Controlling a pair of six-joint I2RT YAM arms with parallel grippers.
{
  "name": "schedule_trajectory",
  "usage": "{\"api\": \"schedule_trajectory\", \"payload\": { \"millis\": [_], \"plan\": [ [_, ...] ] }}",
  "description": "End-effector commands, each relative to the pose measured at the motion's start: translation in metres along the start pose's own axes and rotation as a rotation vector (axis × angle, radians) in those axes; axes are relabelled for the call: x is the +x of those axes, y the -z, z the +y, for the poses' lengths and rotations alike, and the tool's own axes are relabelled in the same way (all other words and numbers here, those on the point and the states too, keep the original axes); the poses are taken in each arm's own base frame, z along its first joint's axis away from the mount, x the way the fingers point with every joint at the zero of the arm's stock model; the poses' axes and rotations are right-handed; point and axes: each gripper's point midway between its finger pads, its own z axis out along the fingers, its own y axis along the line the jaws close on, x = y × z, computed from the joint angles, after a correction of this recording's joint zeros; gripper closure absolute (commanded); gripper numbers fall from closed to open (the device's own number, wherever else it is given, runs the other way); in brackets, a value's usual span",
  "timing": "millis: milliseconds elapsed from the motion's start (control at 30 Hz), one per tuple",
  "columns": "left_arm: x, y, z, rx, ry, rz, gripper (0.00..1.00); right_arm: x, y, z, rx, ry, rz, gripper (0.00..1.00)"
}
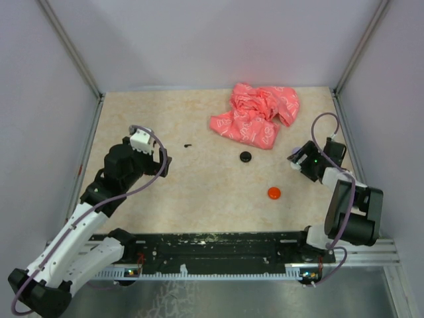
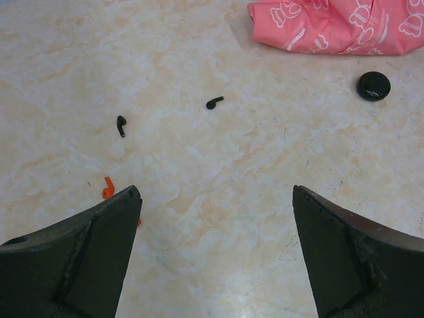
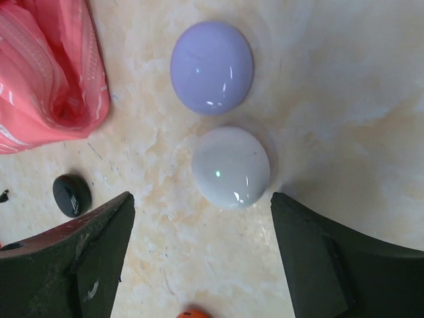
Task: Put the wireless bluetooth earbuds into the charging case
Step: Place the charging case at the center of the board, then pick up the charging case at the center of the board.
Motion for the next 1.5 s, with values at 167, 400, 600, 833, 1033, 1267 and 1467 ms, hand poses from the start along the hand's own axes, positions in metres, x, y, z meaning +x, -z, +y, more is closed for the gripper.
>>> {"api": "schedule_trajectory", "payload": {
  "millis": [167,400,600,833,1033,1267,1467],
  "plan": [
    [-0.007,0.002,0.003,-0.005,0.036,-0.040,0.00,0.008,0.036,0.022,0.029,0.168,-0.014,0.17],
    [-0.006,0.002,0.006,-0.017,0.041,-0.045,0.00,0.045,0.049,0.056,-0.012,0.312,0.061,0.20],
    [-0.004,0.000,0.008,-0.031,0.039,-0.039,0.00,0.077,0.055,0.058,0.047,0.401,0.143,0.22],
    [-0.001,-0.002,0.008,-0.027,0.037,-0.026,0.00,0.104,0.058,0.043,0.132,0.464,0.227,0.23],
    [-0.001,-0.003,0.008,-0.029,0.038,-0.026,0.00,0.113,0.054,0.035,0.151,0.478,0.255,0.26],
    [-0.001,-0.003,0.008,-0.027,0.037,-0.023,0.01,0.131,0.047,0.041,0.149,0.527,0.303,0.33],
    [0.000,-0.004,0.008,-0.023,0.036,-0.019,0.01,0.151,0.040,0.061,0.129,0.597,0.334,0.40]
  ]
}}
